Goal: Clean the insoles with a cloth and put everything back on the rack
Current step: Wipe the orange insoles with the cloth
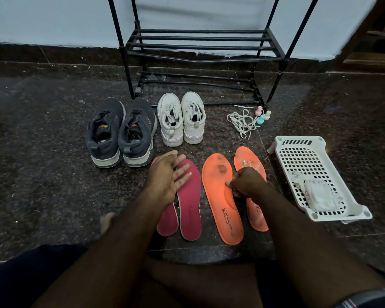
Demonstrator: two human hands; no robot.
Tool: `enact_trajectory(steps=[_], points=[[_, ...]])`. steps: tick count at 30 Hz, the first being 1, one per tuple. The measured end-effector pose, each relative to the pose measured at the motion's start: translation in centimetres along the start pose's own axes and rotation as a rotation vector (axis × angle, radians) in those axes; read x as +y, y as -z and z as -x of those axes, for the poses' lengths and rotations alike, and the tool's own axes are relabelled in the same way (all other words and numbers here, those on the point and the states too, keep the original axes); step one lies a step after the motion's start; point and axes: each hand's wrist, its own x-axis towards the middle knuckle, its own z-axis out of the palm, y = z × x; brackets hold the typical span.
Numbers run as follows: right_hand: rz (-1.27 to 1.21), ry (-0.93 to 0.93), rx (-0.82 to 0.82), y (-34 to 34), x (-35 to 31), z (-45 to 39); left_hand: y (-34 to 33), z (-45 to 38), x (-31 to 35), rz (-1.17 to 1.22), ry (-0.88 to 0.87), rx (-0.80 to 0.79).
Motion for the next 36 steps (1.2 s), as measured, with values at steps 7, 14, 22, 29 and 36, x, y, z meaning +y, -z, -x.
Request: enact_trajectory(steps=[7, 14, 22, 29, 36], points=[[-0.089, -0.017, 0.218, 3.9, 2.7, -2.0, 0.0, 0.0, -0.4, -0.042, 0.031, -0.038], [0.084, -0.147, 0.315, 4.5, 4.2, -1.8, -0.2, -0.1, -0.8, -0.081, 0.049, -0.067], [0.233, -0.247, 0.204, 2.8, 5.0, -2.6, -0.1, -0.3, -1.0, -0.09, 0.045, -0.082], [0.35, -0.328, 0.229, 1.9, 4.4, -2.4, 0.0, -0.5, -1.1, -0.097, 0.047, -0.091], [0.128, -0.252, 0.295, 2.7, 4.6, -2.6, 0.0, -0.4, -1.2, -0.1, 0.065, -0.112]])
